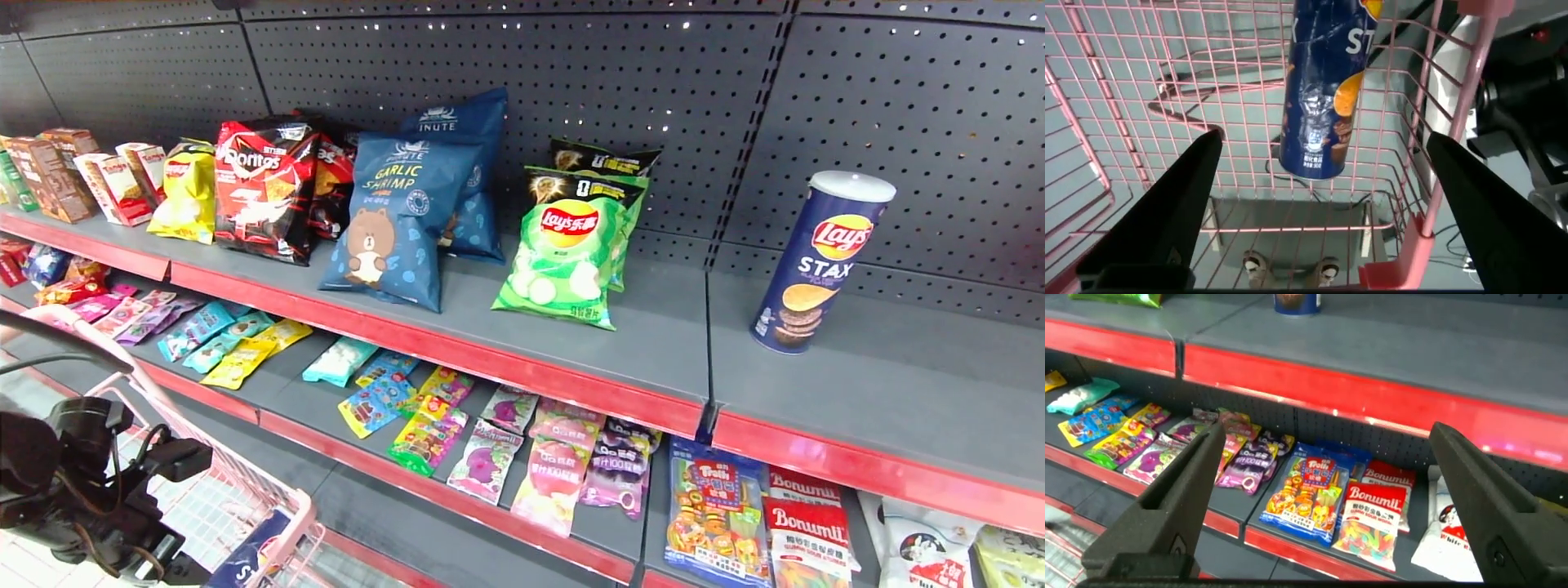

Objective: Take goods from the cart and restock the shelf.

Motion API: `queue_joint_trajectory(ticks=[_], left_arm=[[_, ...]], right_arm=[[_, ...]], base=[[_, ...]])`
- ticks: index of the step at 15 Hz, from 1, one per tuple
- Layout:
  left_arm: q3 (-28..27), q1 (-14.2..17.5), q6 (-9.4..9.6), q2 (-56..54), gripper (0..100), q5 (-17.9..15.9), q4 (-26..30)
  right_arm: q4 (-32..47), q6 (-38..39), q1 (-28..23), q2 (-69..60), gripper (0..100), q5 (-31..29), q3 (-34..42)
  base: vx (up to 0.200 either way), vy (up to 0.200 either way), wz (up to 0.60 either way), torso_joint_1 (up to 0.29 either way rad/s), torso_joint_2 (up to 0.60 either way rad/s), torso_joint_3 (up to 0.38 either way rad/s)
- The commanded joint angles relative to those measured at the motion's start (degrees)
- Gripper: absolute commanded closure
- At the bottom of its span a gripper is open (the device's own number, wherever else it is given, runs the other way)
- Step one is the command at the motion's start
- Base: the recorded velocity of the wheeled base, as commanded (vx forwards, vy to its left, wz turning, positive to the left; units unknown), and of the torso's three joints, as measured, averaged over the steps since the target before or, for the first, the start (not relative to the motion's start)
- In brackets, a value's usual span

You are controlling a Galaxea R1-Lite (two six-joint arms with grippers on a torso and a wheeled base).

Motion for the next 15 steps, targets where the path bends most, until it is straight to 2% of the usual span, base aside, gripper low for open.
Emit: queue_joint_trajectory(ticks=[1, 5, 12, 15], left_arm=[[-0.1, -0.2, 0.14, 0.0, 0, 0.0, -0.1], [-0.4, -0.4, 0.32, -0.2, 0, 0.0, -0.1], [-1.6, -0.6, 0.49, -0.1, 0, -1.4, -1.3], [-2.1, -3.2, 0.4, -0.2, 0, -1.6, -1.2]], right_arm=[[0.0, 0.0, 0.0, 0.0, 0, 0.0, 0.0], [0.0, 0.1, 0.0, 0.0, 0, 0.0, 0.0], [0.0, 0.1, 0.0, 0.0, 0, 0.0, 0.0], [0.0, 0.1, 0.0, 0.0, 0, 0.0, 0.0]], base=[[0.0, 0.0, 0.0, -0.168, 0.36, 0.198], [0.0, 0.0, 0.0, -0.167, 0.38, 0.215], [0.0, 0.0, 0.0, -0.228, 0.53, 0.3], [0.0, 0.0, 0.0, -0.069, 0.18, 0.103]])
